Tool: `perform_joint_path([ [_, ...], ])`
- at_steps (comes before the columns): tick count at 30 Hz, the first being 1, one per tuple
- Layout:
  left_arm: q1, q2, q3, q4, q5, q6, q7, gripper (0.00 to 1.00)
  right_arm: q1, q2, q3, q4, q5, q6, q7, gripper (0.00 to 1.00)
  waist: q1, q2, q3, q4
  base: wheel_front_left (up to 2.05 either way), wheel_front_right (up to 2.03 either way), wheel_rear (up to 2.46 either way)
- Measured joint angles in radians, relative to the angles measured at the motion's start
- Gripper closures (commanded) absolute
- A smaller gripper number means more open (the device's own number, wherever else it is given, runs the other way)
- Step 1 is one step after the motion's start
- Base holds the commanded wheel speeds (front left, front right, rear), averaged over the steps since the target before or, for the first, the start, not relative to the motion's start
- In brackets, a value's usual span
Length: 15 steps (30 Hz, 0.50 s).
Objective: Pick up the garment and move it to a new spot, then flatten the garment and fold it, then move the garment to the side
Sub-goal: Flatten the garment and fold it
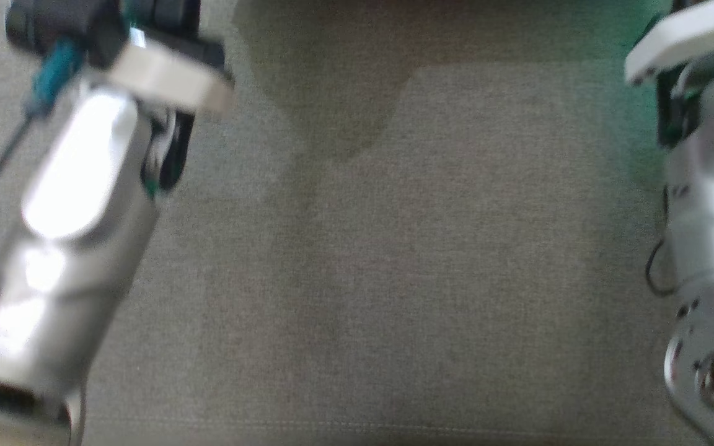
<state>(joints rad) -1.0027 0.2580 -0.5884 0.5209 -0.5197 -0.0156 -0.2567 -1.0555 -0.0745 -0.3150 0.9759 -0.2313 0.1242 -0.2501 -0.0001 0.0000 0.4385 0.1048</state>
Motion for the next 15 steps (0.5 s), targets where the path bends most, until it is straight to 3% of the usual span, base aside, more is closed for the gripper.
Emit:
perform_joint_path([
  [6, 0.240, 0.045, -0.003, -0.129, -0.001, 0.039, 0.000, 1.00, 0.170, 0.003, 0.119, -0.101, 0.164, 0.000, -0.001, 1.00, 0.0000, 0.0000, -0.059, -0.013, 0.00, 0.00, 0.00],
  [15, 0.544, 0.111, -0.024, -0.335, -0.023, 0.148, 0.016, 1.00, 0.472, 0.007, 0.208, -0.306, 0.319, 0.000, -0.001, 1.00, -0.0003, 0.0001, -0.187, -0.025, 0.00, 0.00, 0.00],
])
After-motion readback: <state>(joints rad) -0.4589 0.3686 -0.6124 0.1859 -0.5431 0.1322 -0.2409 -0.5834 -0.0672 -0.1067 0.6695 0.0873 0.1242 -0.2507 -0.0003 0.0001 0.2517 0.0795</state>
